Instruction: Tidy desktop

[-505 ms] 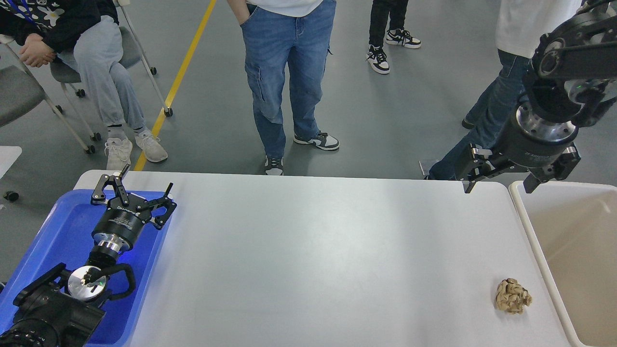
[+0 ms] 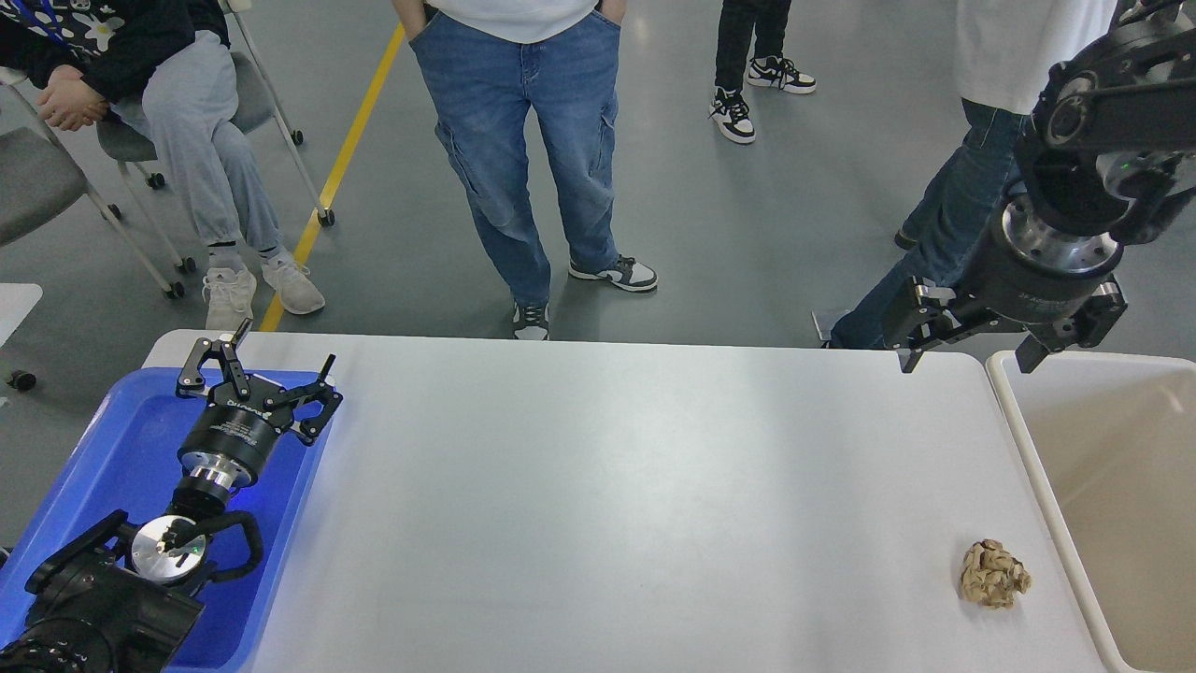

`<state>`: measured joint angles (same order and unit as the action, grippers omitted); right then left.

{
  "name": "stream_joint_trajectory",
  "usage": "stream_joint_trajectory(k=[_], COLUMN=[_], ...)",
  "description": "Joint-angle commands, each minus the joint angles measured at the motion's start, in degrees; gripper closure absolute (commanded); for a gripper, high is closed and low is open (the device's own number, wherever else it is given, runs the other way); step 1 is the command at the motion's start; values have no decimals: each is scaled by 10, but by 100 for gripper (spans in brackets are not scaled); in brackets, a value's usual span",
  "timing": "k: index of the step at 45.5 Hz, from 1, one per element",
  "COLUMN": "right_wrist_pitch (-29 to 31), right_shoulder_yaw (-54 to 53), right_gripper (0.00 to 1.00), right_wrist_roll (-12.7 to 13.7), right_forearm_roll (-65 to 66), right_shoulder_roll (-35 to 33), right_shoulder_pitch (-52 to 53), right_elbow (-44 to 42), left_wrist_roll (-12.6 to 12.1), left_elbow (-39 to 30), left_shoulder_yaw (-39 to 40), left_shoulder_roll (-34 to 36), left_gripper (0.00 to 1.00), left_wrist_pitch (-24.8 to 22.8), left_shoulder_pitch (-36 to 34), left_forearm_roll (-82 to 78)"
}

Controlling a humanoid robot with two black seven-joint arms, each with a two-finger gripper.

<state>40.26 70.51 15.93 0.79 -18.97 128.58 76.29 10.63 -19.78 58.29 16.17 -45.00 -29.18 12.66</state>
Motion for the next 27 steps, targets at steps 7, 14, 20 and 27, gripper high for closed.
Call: stream_joint_trajectory(k=[7, 14, 20, 27], right_wrist_pitch=[0, 0, 0, 0], right_shoulder_yaw=[0, -5, -4, -3], right_gripper=[0, 0, 0, 0], right_wrist_roll=[1, 0, 0, 0], right_forearm_roll=[0, -1, -1, -1], right_shoulder_roll=[-6, -2, 0, 0], right_shoulder_pitch=[11, 8, 13, 13], right_elbow=[0, 0, 0, 0], left_wrist_roll=[0, -1, 0, -1], left_elbow=[0, 0, 0, 0], left_shoulder_yaw=[0, 0, 0, 0], left_shoulder_roll=[0, 0, 0, 0], left_gripper=[0, 0, 0, 0], left_wrist_pitch=[0, 0, 0, 0], left_shoulder_pitch=[0, 0, 0, 0], left_forearm_roll=[0, 0, 0, 0])
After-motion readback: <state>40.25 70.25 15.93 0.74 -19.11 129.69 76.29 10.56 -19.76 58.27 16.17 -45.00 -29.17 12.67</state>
